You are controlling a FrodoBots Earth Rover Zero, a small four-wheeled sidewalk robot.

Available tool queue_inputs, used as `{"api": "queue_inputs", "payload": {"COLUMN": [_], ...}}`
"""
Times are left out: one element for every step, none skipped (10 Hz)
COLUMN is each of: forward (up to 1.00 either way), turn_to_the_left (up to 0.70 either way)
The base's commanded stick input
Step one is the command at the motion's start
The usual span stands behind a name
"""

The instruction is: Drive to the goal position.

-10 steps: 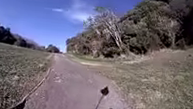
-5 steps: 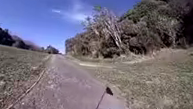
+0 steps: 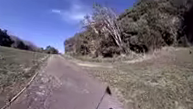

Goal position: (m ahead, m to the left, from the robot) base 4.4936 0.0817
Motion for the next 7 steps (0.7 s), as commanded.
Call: {"api": "queue_inputs", "payload": {"forward": [0.50, 0.50, 0.50, 0.50, 0.50, 0.50, 0.50], "turn_to_the_left": [0.15, 0.00, 0.00, 0.00, 0.00, 0.00, 0.00]}}
